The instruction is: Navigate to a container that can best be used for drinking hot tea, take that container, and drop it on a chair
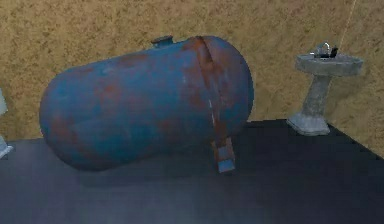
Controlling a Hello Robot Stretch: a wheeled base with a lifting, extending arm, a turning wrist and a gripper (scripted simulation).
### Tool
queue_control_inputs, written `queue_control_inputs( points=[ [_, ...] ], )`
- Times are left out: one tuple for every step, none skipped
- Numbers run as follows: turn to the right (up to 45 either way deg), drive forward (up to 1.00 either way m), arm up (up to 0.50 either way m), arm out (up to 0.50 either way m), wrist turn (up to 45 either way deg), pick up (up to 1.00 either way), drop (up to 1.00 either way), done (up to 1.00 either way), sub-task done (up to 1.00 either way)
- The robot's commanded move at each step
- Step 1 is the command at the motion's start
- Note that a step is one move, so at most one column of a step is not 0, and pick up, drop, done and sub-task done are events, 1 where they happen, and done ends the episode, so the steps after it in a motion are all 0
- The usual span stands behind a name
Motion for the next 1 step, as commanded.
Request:
queue_control_inputs(
  points=[
    [-6.0, 0.00, 0.00, 0.00, 0.0, 0.00, 0.00, 0.00, 0.00]
  ],
)
